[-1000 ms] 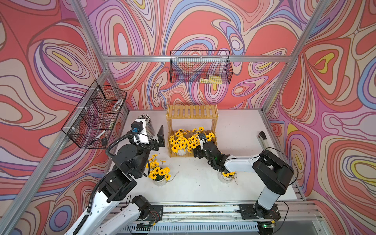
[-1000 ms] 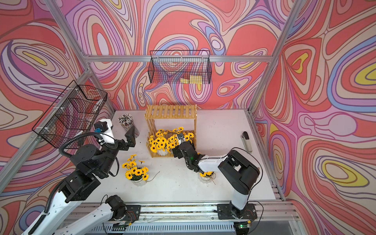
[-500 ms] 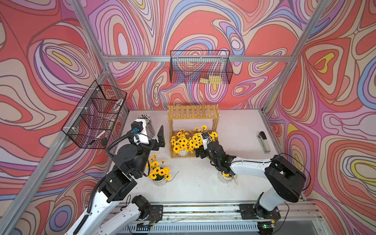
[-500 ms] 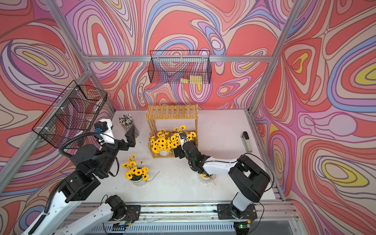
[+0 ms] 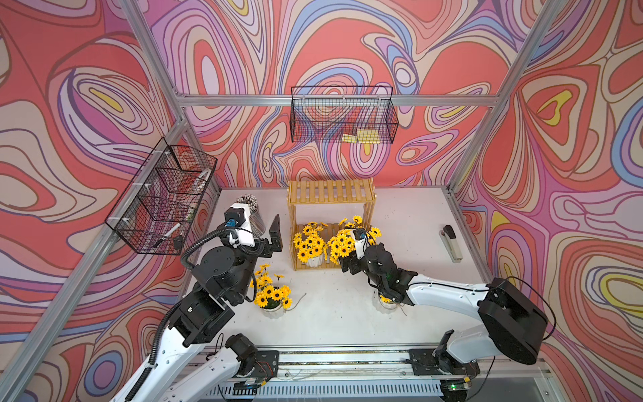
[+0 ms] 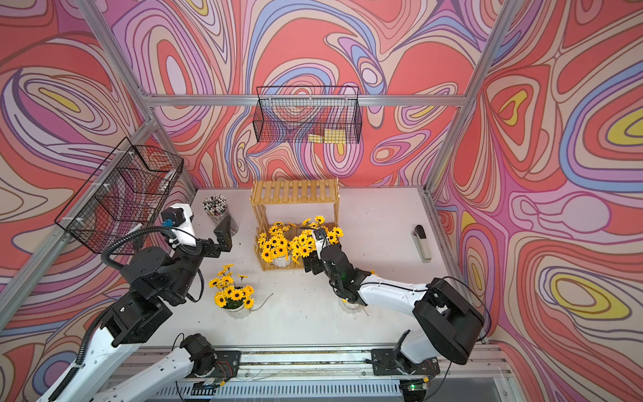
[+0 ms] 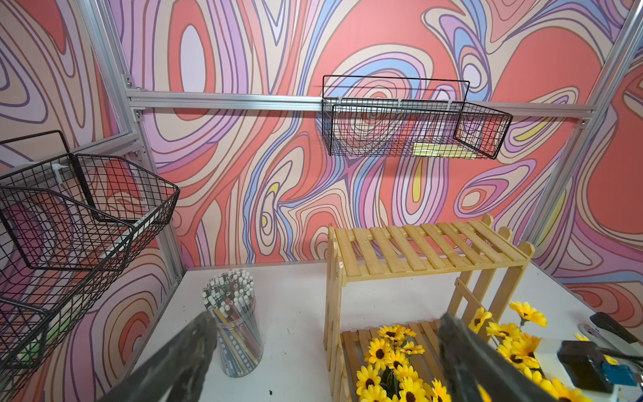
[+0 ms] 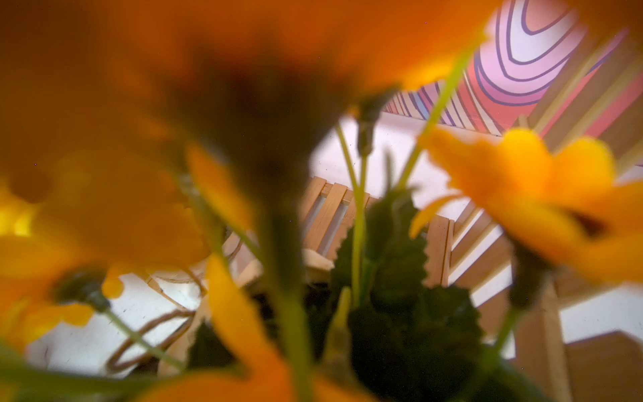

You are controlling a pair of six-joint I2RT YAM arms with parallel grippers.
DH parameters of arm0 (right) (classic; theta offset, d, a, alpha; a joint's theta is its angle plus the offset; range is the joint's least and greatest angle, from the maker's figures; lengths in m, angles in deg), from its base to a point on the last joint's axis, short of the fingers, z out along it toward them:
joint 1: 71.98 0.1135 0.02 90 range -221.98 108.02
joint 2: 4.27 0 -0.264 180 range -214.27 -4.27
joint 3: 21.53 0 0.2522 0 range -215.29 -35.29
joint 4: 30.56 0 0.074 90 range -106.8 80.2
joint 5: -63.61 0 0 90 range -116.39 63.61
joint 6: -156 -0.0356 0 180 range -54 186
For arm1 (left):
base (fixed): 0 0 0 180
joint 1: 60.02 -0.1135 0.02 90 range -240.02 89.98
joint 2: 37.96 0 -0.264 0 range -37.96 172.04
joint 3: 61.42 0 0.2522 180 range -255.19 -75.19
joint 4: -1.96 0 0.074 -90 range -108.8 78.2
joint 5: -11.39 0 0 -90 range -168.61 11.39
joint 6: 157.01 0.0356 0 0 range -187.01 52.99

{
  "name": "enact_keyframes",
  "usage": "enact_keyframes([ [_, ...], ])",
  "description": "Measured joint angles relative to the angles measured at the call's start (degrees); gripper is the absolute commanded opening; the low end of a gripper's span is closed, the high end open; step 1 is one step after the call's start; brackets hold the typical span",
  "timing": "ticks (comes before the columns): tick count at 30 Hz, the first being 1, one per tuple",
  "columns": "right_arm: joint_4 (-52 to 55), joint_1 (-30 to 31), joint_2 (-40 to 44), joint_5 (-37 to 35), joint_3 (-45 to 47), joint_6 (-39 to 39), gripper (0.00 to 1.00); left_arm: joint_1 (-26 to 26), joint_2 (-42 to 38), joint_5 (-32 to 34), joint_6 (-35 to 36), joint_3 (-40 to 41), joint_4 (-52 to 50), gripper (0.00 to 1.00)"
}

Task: Take the sunflower pots off the shelves
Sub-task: Place the sunflower pot at the center of the board.

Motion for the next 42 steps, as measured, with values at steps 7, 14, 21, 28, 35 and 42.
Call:
enact_keyframes([
  [7, 2.49, 1.18, 2.84, 0.5, 0.15, 0.76, 0.23, 0.0, 0.04, 0.0, 0.0, 0.0, 0.02, 1.0],
  [14, 5.07, 3.02, 6.43, 0.74, 0.48, 1.25, 0.22, 0.0, 0.04, 0.0, 0.0, 0.0, 0.07, 1.0],
  [21, 7.82, 5.57, 8.9, 1.53, 0.87, 1.68, 0.22, 0.0, 0.04, 0.0, 0.0, 0.0, 0.39, 1.0],
  [28, 9.75, 8.39, 10.86, 3.19, 0.92, 1.77, 0.21, 0.0, 0.04, 0.0, 0.02, 0.0, 0.39, 1.0],
  [35, 12.02, 10.34, 11.26, 5.29, 0.92, 1.6, 0.2, 0.0, 0.04, 0.0, 0.0, 0.0, 0.39, 1.0],
  [42, 11.28, 11.91, 10.03, 6.84, 0.92, 0.96, 0.19, 0.0, 0.04, 0.0, 0.0, 0.0, 0.39, 1.0],
])
